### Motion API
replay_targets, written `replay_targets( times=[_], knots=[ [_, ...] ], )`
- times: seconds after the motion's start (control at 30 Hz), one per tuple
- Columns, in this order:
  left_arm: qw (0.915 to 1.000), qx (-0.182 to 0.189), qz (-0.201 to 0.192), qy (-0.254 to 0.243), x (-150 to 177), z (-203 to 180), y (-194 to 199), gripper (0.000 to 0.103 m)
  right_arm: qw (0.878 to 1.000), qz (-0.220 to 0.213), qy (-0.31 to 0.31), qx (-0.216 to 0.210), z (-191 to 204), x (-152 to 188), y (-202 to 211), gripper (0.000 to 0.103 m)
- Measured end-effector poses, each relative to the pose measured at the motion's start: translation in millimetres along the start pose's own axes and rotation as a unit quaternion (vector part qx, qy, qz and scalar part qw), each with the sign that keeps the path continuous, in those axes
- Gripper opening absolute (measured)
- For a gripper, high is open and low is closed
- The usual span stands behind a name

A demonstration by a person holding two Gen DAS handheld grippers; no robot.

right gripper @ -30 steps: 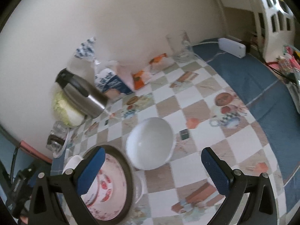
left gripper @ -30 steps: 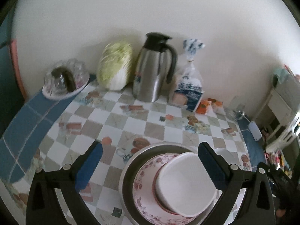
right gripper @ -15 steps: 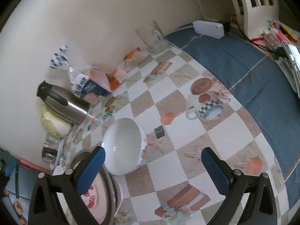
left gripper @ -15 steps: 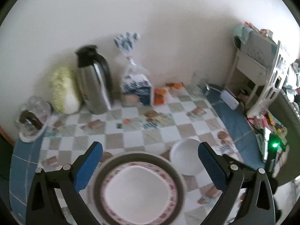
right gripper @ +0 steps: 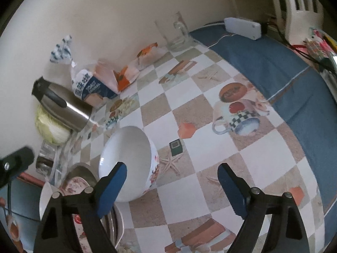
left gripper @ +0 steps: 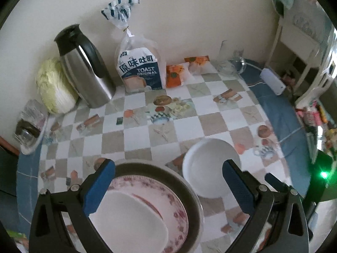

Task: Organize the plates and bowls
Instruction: 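Close both grippers on the rim of the white round bowl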

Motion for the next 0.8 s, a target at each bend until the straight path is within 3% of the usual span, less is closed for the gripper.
replay_targets(
  times=[0.2, 0.3, 0.37, 0.47, 0.57, 0.7, 0.8],
  knots=[
    [0.9998, -0.005, 0.019, -0.001, -1.2, -12.4, -29.4, 0.100, 1.000, 0.019, -0.001, -0.007, 2.3, 10.0, -16.5, 0.083],
    [0.9990, -0.008, 0.033, -0.027, 2.0, -22.4, -42.1, 0.089, 1.000, 0.026, -0.001, -0.008, 3.3, 13.3, -22.1, 0.077],
    [0.9984, -0.009, 0.048, -0.028, 5.9, -24.7, -51.3, 0.088, 0.999, 0.032, -0.003, -0.011, 4.1, 15.3, -25.5, 0.069],
    [0.9980, -0.004, 0.060, -0.020, 10.5, -25.8, -60.7, 0.083, 0.999, 0.036, -0.001, -0.012, 5.7, 17.0, -28.4, 0.068],
    [0.9974, -0.004, 0.070, -0.017, 16.2, -28.1, -68.7, 0.082, 0.999, 0.039, -0.001, -0.014, 7.0, 17.6, -30.1, 0.062],
    [0.9967, 0.003, 0.081, -0.009, 20.9, -31.3, -76.4, 0.082, 0.999, 0.049, -0.003, -0.018, 9.4, 21.7, -35.6, 0.062],
    [0.9965, 0.002, 0.083, -0.010, 22.5, -32.3, -80.8, 0.080, 0.998, 0.055, -0.003, -0.024, 12.9, 25.5, -39.5, 0.052]
  ],
)
Point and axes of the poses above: each gripper's, at about its wrist camera, not at the fingertips, and y roughly against the way its jaws point, z to its left, x to its underside, the point moved 5 cm from there along -y, roughly the way its jaws point, and after that the axes turned 12 degrees about -z, right-handed, at the moved point
